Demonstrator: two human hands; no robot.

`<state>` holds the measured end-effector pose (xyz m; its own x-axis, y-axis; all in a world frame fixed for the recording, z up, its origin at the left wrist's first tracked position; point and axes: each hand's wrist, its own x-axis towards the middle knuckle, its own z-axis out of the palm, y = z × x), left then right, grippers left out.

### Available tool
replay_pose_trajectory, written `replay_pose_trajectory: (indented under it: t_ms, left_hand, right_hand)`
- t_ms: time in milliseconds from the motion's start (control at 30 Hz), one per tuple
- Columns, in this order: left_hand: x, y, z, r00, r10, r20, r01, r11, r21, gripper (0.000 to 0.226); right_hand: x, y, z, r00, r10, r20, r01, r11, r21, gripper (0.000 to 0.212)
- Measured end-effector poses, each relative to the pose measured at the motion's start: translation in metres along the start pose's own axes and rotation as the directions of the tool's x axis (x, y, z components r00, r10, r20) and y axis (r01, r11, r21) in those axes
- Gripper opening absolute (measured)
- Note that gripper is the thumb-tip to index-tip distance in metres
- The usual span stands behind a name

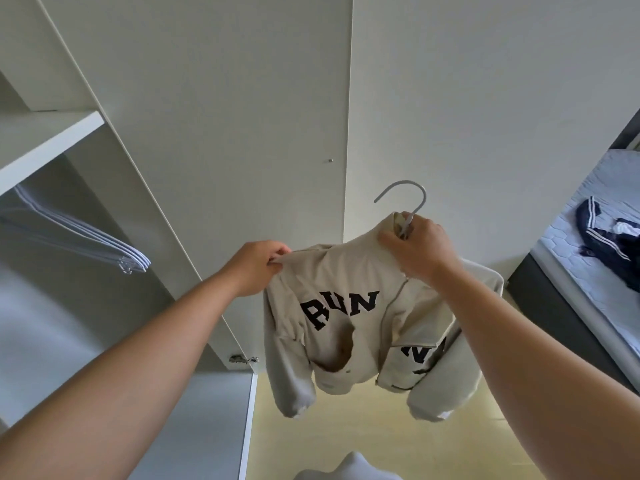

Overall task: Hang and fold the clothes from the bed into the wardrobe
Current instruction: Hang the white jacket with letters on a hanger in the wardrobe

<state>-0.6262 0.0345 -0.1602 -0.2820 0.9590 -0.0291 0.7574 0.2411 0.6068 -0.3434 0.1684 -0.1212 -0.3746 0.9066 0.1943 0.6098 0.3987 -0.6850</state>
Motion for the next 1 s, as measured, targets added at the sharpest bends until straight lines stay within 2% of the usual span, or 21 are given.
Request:
replay_pose_trajectory:
  t_ms: [100,167,233,333,367,400,433,500,533,567,633,700,767,833,867,1000]
  left_hand:
    - [0.002,-0.002,-0.013,0.993,-0.121,0.008,0.115,0.919,-0.378,0.034]
    - [0.003,-0.003,-0.016,0.980,-0.198,0.016,0.182,0.863,-0.471,0.034]
    - [0.006,-0.002,-0.016,0.958,-0.287,-0.028,0.249,0.874,-0.418,0.034]
    - [0.000,0.010,-0.012,0.869,-0.412,-0.273,0.388,0.911,-0.141,0.026]
    - [-0.006,0.018,-0.007,0.857,-0.354,-0.373,0.377,0.926,-0.013,0.024]
    - [-0.014,0.027,0.001,0.873,-0.197,-0.446,0.266,0.959,0.096,0.025]
    - [-0.021,0.037,0.011,0.886,0.033,-0.462,0.062,0.980,0.188,0.027]
    - [-0.031,0.054,0.026,0.821,0.430,-0.376,-0.332,0.895,0.299,0.028]
    - [-0.033,0.061,0.029,0.771,0.539,-0.339,-0.440,0.836,0.328,0.025]
    - [-0.032,0.066,0.030,0.737,0.592,-0.327,-0.488,0.800,0.349,0.022]
    - [-0.031,0.072,0.031,0.713,0.593,-0.374,-0.488,0.803,0.342,0.015]
    - [-0.032,0.072,0.031,0.743,0.525,-0.416,-0.446,0.851,0.277,0.012]
    - [-0.034,0.071,0.030,0.782,0.448,-0.434,-0.413,0.893,0.177,0.012]
    - [-0.035,0.074,0.029,0.799,0.370,-0.475,-0.376,0.923,0.085,0.014]
    - [-0.033,0.077,0.028,0.792,0.338,-0.508,-0.361,0.931,0.056,0.015]
    - [-0.031,0.091,0.031,0.765,0.282,-0.578,-0.331,0.943,0.022,0.015]
  right_hand:
    - [-0.001,0.006,-0.006,0.991,-0.028,0.134,0.026,1.000,0.017,0.020]
    - [-0.003,0.008,-0.006,0.982,-0.047,0.185,0.041,0.998,0.037,0.012]
    - [-0.006,0.008,-0.003,0.968,-0.081,0.236,0.071,0.996,0.049,0.019]
    - [-0.009,0.003,0.004,0.952,-0.134,0.275,0.137,0.991,0.009,0.032]
    - [-0.008,0.001,0.006,0.950,-0.145,0.276,0.150,0.989,0.005,0.034]
    - [-0.008,-0.001,0.008,0.949,-0.156,0.273,0.161,0.987,0.004,0.035]
    - [-0.007,-0.004,0.010,0.948,-0.168,0.271,0.174,0.985,0.004,0.036]
    - [-0.006,-0.012,0.013,0.938,-0.194,0.286,0.198,0.980,0.016,0.037]
    - [-0.006,-0.016,0.015,0.932,-0.200,0.302,0.203,0.979,0.024,0.038]
    - [-0.006,-0.019,0.017,0.925,-0.202,0.322,0.202,0.979,0.034,0.037]
    - [-0.007,-0.023,0.018,0.908,-0.193,0.372,0.169,0.981,0.097,0.028]
    - [-0.009,-0.024,0.018,0.891,-0.180,0.416,0.100,0.973,0.206,0.020]
    - [-0.011,-0.027,0.019,0.894,-0.169,0.414,0.071,0.968,0.242,0.030]
    - [-0.012,-0.030,0.022,0.931,-0.131,0.342,0.059,0.975,0.215,0.055]
    - [-0.012,-0.033,0.024,0.951,-0.104,0.292,0.046,0.979,0.200,0.060]
    - [-0.008,-0.038,0.020,0.984,-0.092,0.154,0.083,0.994,0.068,0.054]
